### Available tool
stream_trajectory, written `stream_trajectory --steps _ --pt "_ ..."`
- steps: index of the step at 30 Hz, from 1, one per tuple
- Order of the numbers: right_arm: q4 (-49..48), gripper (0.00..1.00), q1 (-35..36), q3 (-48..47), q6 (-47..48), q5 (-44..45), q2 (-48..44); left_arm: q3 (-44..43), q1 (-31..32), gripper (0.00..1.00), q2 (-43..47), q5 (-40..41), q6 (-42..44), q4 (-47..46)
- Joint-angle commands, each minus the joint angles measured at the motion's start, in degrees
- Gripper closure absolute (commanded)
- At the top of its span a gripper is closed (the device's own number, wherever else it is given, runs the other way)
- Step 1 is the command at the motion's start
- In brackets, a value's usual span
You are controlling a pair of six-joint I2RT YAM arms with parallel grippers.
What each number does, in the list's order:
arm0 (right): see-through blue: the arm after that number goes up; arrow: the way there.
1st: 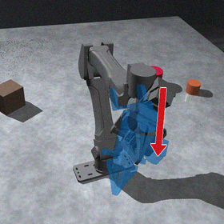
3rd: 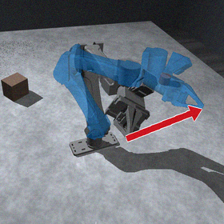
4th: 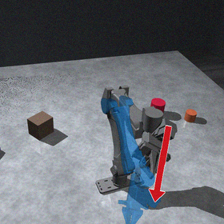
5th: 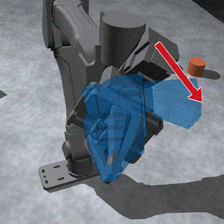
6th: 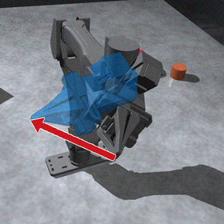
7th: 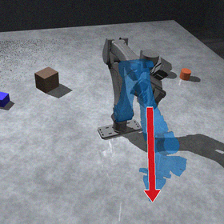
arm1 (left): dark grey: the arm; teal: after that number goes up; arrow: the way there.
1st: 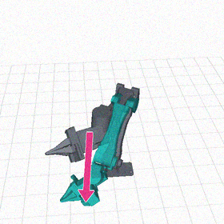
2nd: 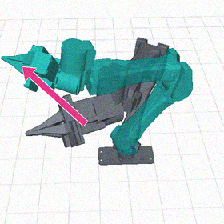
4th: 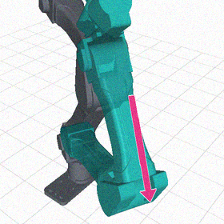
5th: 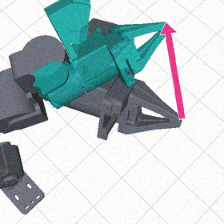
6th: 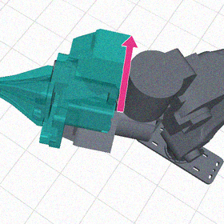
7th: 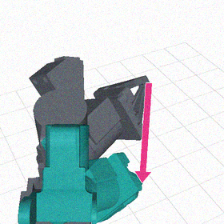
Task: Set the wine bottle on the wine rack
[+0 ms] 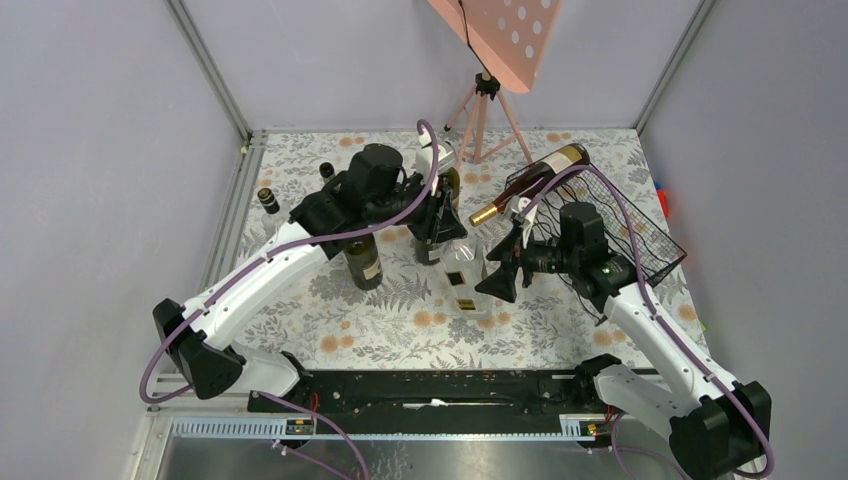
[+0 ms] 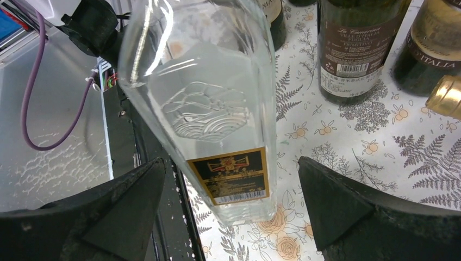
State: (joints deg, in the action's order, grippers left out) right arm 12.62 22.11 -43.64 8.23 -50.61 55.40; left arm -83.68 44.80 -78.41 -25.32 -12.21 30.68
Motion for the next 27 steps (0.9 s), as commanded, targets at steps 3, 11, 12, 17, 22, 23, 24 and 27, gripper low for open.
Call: stream_trajectory --steps 3,11,12,17,22,23,24,27 --pt "-5.6 0.0 0.6 1.7 -0.7 -1.9 0.7 -4.8 -0.6 1.0 1.0 -6.7 -6.2 -12.6" --pt "-6.3 0.0 0.6 3.2 -0.7 -2.5 0.6 -4.4 -3.7 1.0 -0.1 -10.7 -13.7 -17.8" --pt "-6.4 0.01 0.6 3.4 -0.7 -2.6 0.5 -4.1 -4.0 1.0 -0.3 -11.0 -14.5 -18.3" --pt "-6.9 0.0 0.6 3.8 -0.7 -2.4 0.7 -2.6 -5.9 1.0 -1.0 -13.6 -19.9 -22.5" --pt "-6.8 0.0 0.6 3.9 -0.6 -2.4 0.5 -1.2 -7.4 1.0 -1.5 -14.7 -23.8 -25.7" --pt "-6.8 0.0 0.6 3.9 -0.6 -2.4 0.4 -1.0 -7.6 1.0 -1.6 -14.9 -24.3 -26.0" --pt "-6.8 0.01 0.6 3.9 -0.5 -2.5 0.3 -0.7 -7.7 1.0 -1.6 -15.0 -24.7 -26.4" --pt "-6.5 0.02 0.6 3.9 -0.3 -2.4 0.3 -0.4 -8.4 1.0 -1.7 -15.4 -25.7 -27.4"
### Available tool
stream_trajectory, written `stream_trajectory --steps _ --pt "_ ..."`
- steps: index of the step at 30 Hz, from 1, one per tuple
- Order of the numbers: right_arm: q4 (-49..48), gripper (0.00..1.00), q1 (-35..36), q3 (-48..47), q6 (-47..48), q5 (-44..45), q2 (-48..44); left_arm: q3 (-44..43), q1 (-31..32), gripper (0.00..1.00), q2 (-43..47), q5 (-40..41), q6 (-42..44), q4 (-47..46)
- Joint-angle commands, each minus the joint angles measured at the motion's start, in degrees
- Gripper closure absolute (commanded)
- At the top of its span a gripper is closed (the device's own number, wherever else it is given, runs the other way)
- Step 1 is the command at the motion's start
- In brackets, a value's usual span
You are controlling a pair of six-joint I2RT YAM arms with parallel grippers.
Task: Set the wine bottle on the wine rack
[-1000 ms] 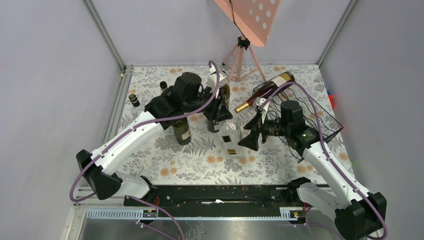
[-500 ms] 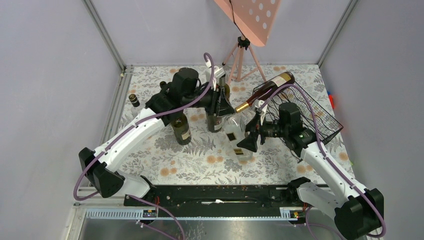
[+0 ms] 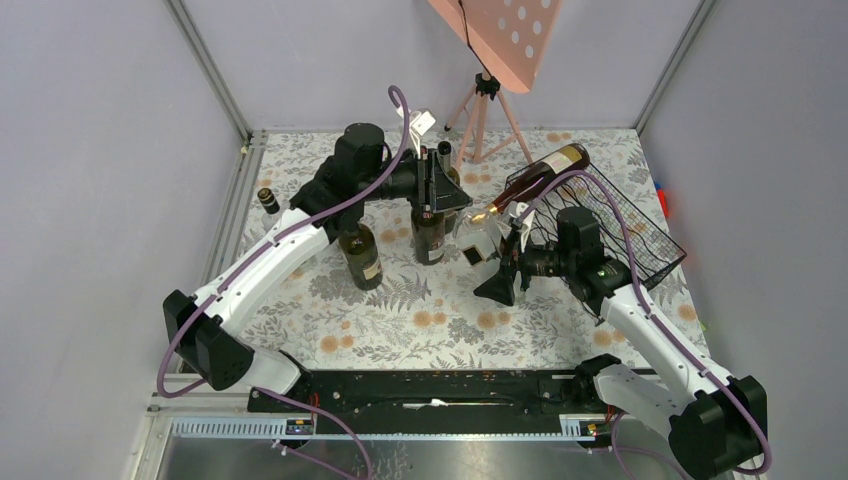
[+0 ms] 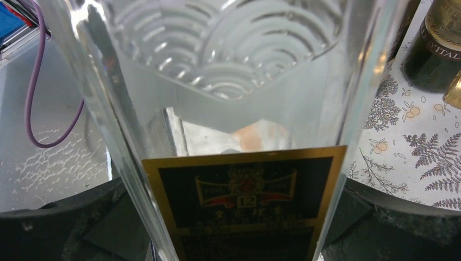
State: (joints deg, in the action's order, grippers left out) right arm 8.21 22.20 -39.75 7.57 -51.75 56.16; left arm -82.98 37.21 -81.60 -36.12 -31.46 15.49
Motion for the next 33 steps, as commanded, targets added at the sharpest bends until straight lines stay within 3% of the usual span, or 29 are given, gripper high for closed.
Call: stream_trajectory --steps 1,9,14,16,20,21,23,28,33 --pt "-2.0 0.03 0.5 -0.1 0.3 -1.2 -0.4 -1.0 -1.0 1.0 1.5 -4.8 -6.7 -12.4" --pt "0.2 0.17 0.5 -1.0 2.0 -0.2 -1.0 0.4 -2.3 1.0 2.5 -4.9 -6.8 -12.7" --pt "1.1 0.36 0.5 -1.6 2.4 -0.3 -0.8 1.2 -3.3 1.0 3.3 -4.9 -6.5 -12.6" --pt "1.9 0.5 0.5 -2.0 2.8 -0.4 -0.7 1.5 -3.4 1.0 3.5 -4.8 -6.1 -12.3" --pt "3.0 0.97 0.5 -3.0 3.4 -0.3 -1.0 2.3 -3.5 1.0 4.0 -4.8 -5.6 -12.0" --pt "3.2 1.0 0.5 -3.1 3.5 -0.3 -1.2 2.3 -3.5 1.0 3.9 -5.0 -5.3 -11.7" --pt "5.0 1.0 0.5 -4.0 4.7 -0.5 -1.5 1.8 -3.5 0.86 3.8 -5.2 -3.7 -9.7" --pt "16.5 1.0 0.5 -7.8 12.4 -0.6 -1.6 -1.9 -3.5 0.36 3.8 -5.1 8.0 1.5" --pt "26.5 1.0 0.5 -9.0 18.1 -2.5 -1.3 -6.5 -3.2 0.06 5.2 -3.1 25.3 13.6"
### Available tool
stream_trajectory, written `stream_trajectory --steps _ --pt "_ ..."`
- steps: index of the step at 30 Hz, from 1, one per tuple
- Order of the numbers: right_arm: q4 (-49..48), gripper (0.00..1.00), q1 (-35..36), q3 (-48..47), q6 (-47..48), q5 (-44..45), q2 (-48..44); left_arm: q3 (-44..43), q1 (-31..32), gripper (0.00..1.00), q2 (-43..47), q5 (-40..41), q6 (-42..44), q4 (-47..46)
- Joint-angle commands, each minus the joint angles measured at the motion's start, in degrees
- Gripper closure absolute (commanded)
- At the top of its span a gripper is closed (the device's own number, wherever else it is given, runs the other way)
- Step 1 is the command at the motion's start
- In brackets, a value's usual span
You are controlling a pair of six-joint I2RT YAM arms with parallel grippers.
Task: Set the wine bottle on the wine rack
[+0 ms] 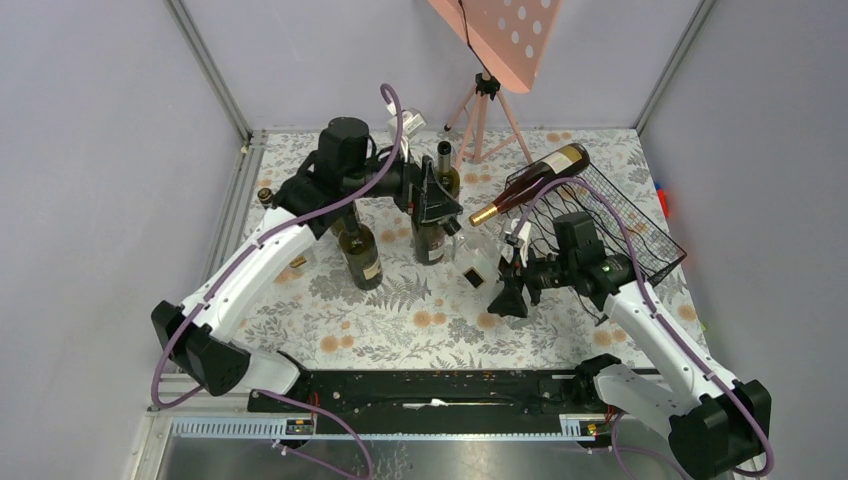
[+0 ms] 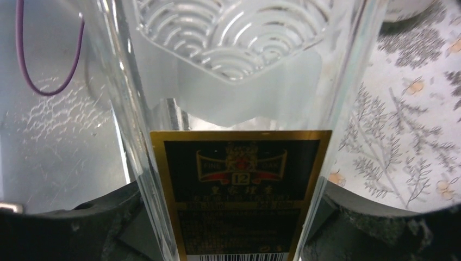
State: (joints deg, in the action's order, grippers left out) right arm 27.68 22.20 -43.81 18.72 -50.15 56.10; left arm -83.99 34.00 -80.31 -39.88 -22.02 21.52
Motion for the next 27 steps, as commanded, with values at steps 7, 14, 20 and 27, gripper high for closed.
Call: stream_trajectory --steps 7,14,20,27 --pt "20.5 1.0 0.6 -6.8 15.2 -8.0 1.8 -7.2 10.9 0.01 8.8 13.6 48.8 24.2" --pt "28.5 1.0 1.3 -8.5 20.7 -9.7 6.0 -3.0 21.9 0.01 10.3 23.8 67.0 29.0" --pt "31.0 1.0 1.9 -9.3 22.6 -9.9 8.0 -0.6 28.5 0.02 6.5 30.9 74.4 31.0" --pt "31.4 1.0 2.1 -8.6 23.1 -10.1 8.3 2.1 33.5 0.04 2.8 36.1 78.1 30.8"
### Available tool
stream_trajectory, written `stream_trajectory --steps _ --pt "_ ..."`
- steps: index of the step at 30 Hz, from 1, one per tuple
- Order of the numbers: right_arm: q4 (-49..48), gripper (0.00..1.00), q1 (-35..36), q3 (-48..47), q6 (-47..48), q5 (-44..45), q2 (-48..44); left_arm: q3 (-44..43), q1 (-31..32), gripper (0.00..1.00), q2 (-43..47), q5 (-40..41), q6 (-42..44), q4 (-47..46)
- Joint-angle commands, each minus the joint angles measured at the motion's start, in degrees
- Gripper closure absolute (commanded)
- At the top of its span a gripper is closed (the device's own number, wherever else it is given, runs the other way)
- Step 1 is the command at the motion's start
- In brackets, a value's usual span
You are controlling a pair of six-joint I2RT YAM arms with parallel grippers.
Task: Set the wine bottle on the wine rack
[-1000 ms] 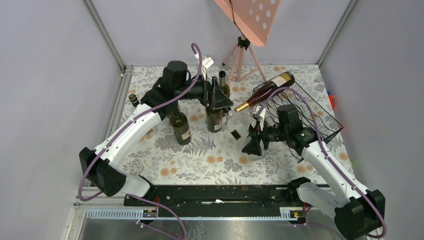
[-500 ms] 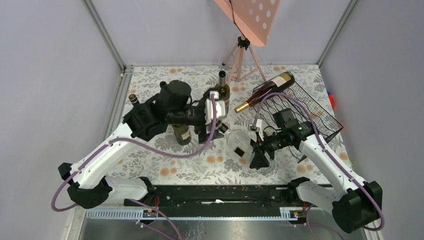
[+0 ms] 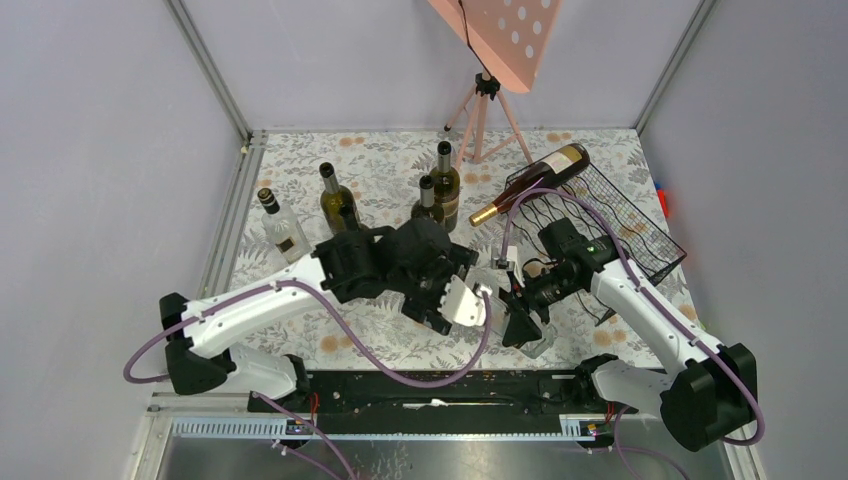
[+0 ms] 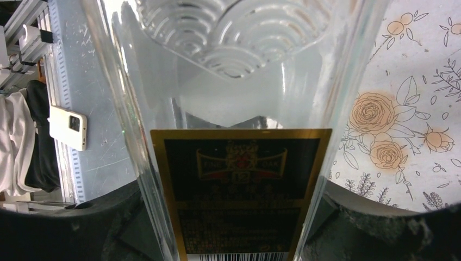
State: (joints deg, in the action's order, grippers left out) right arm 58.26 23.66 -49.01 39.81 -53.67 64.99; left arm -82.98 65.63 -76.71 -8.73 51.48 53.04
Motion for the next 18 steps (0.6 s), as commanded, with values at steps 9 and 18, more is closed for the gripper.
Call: stream_trajectory --steps 9,18 --pt "1.0 1.0 1.1 -3.0 3.0 -6.6 -0.1 4.5 4.4 0.13 -4.0 12.1 8.3 -4.3" --pt "1.2 1.0 1.8 -3.0 3.6 -6.4 0.2 4.6 4.7 0.26 -6.5 15.6 10.4 -5.9"
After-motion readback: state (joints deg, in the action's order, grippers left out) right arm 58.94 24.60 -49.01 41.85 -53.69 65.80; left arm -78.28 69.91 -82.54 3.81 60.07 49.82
